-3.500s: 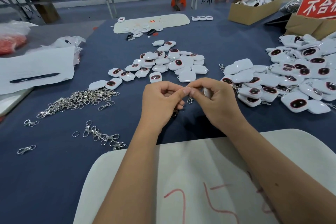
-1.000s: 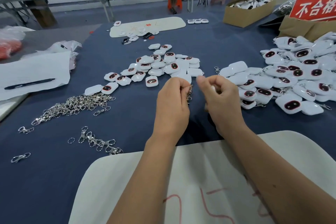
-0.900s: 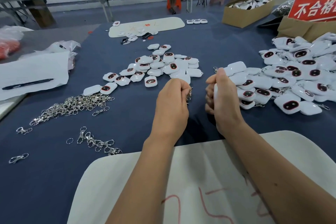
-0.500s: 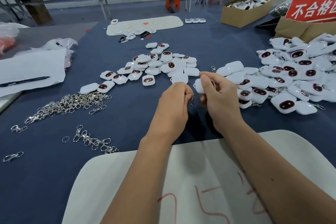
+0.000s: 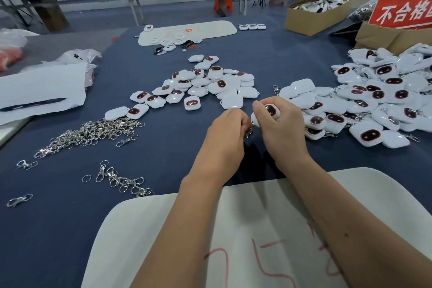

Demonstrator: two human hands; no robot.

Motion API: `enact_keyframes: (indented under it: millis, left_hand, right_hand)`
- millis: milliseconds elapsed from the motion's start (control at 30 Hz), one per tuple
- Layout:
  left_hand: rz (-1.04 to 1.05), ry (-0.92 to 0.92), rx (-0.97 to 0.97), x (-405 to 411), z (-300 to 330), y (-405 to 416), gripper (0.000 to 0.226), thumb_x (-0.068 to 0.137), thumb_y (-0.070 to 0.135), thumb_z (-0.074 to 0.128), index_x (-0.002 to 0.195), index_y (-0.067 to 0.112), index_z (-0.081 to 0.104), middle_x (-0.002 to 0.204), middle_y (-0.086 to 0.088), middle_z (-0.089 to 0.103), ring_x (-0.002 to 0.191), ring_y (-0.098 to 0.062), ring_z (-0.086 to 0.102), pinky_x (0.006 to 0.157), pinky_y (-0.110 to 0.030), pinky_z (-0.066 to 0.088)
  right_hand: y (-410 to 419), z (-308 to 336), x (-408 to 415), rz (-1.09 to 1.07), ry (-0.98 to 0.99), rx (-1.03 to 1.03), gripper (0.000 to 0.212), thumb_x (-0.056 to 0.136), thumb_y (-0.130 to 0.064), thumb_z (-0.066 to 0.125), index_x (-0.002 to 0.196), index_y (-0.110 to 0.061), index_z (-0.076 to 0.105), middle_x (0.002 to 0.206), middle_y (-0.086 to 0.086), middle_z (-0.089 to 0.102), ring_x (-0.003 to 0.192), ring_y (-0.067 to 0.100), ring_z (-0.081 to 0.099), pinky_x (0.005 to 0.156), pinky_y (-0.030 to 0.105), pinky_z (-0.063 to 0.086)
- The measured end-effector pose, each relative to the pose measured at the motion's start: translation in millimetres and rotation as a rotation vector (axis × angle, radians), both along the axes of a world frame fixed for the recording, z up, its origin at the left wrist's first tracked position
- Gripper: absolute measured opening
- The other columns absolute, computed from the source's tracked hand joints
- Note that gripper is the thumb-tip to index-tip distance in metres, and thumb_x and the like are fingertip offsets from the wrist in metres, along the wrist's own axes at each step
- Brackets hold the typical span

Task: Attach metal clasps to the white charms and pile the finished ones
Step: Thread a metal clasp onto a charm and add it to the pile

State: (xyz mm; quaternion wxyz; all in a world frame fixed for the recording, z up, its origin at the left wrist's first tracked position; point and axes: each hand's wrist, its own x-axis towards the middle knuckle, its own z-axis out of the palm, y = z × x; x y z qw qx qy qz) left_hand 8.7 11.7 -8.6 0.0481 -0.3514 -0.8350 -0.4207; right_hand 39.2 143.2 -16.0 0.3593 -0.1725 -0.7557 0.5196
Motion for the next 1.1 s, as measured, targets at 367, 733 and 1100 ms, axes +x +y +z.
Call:
enact_keyframes:
  millis: [367, 733, 1100]
  left_hand:
    - [0.038, -0.011, -0.087, 3.7, 2.1, 1.7, 0.028, 0.082, -0.006, 0.039, 0.083, 0.021, 0.044, 0.089, 0.001, 0.052, 0.076, -0.021, 0.043, 0.068, -0.042, 0.045]
    - [0.058, 0.011, -0.052, 3.2, 1.1, 2.7, 0.019, 0.09, -0.003, 0.046, 0.088, 0.013, 0.055, 0.087, -0.002, 0.061, 0.081, -0.027, 0.053, 0.072, -0.049, 0.048]
    - [-0.016, -0.295, 0.423, -4.9, 0.0, 3.6, 0.024, 0.09, -0.005, 0.066, 0.089, 0.018, 0.075, 0.081, 0.009, 0.074, 0.074, -0.009, 0.068, 0.076, -0.021, 0.056]
  right_hand:
    - [-6.0, 7.1, 4.2, 0.007, -0.085, 0.107, 0.017, 0.098, -0.01, 0.058, 0.082, -0.004, 0.06, 0.069, -0.003, 0.06, 0.063, 0.01, 0.049, 0.065, 0.028, 0.04]
    - [-6.9, 4.4, 4.5, -0.065, -0.107, 0.204, 0.018, 0.096, -0.011, 0.057, 0.079, -0.006, 0.059, 0.066, -0.006, 0.061, 0.062, 0.009, 0.053, 0.064, 0.029, 0.038]
    - [-1.5, 8.6, 3.8, 0.078, -0.024, -0.396, 0.019, 0.088, -0.018, 0.06, 0.069, -0.018, 0.062, 0.056, -0.004, 0.051, 0.051, 0.016, 0.043, 0.051, 0.026, 0.033]
